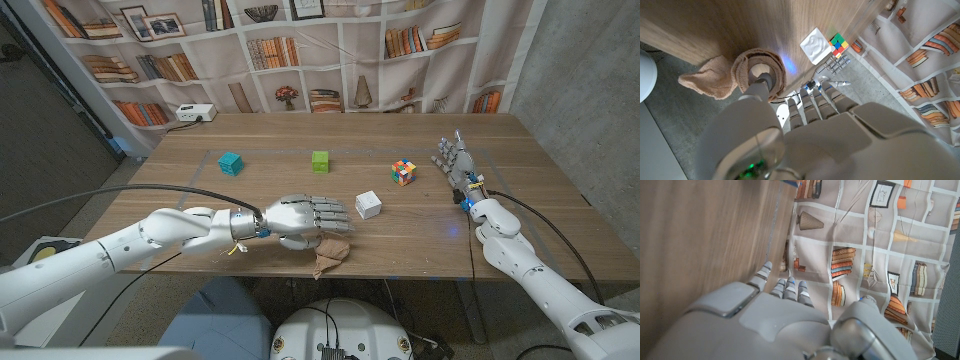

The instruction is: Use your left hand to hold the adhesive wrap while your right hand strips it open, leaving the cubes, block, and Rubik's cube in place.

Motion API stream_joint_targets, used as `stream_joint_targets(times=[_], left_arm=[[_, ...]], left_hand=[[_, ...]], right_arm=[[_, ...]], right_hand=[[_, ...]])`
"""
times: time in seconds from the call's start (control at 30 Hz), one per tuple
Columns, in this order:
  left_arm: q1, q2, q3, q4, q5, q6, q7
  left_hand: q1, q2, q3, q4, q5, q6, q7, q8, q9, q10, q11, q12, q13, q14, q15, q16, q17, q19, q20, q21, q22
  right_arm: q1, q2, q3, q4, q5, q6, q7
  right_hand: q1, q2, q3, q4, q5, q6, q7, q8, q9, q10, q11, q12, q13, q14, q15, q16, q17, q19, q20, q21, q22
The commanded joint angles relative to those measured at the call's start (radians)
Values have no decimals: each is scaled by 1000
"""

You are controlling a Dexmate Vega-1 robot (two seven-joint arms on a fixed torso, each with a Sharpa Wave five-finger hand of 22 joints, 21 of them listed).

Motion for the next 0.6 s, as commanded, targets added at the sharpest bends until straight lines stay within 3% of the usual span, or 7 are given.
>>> stream_joint_targets(times=[0.03, 0.2, 0.3, 0.43, 0.6], left_arm=[[-3, -13, 14, 0, 17, 11, 14], [1, -11, 14, -6, 19, 20, 17], [6, -10, 15, -11, 23, 29, 18], [8, -9, 18, -14, 30, 34, 19], [12, -3, 16, -22, 29, 40, 14]], left_hand=[[8, 1, 0, 6, -12, 14, -7, 1, 3, 15, 2, 6, 3, 17, 2, 5, 1, 14, 1, 13, 5], [13, 5, -9, 11, -24, 28, -9, 4, 3, 35, 3, 13, 4, 38, 1, 13, 3, 29, 6, 18, 6], [22, 11, -17, 14, -30, 51, -11, 8, 4, 58, 0, 21, 7, 88, -3, 31, 8, 57, 11, 27, 9], [26, 18, -30, 21, -33, 66, -16, 6, 4, 84, -10, 30, 12, 181, -25, 68, 21, 115, 47, 51, 17], [36, 14, -36, 16, -34, 79, -18, 9, 3, 110, -19, 39, 17, 231, -44, 91, 30, 132, 53, 61, 23]], right_arm=[[-8, -3, 4, -1, 2, 12, 6], [-12, -5, 7, -6, 4, 14, 5], [-15, -6, 9, -12, 7, 9, 2], [-17, -6, 9, -10, 8, 11, 4], [-18, -5, 8, -5, 7, 13, 8]], right_hand=[[5, 12, 5, -2, -3, 7, -6, 0, 3, 5, -4, 3, 2, -3, -6, 5, 3, -1, 9, 2, 1], [5, 10, 4, -3, -3, 7, -5, 0, 3, 4, -4, 3, 2, -3, -5, 6, 3, -1, 9, 2, 1], [5, 9, 3, -4, -3, 7, -5, 0, 2, 4, -5, 3, 2, -4, -6, 5, 3, -1, 9, 2, 1], [5, 8, 3, -4, -3, 7, -6, 0, 2, 4, -5, 3, 2, -3, -5, 5, 3, -1, 9, 2, 1], [5, 8, 2, -4, -3, 7, -5, 0, 2, 4, -5, 3, 2, -3, -5, 5, 3, -1, 9, 2, 1]])
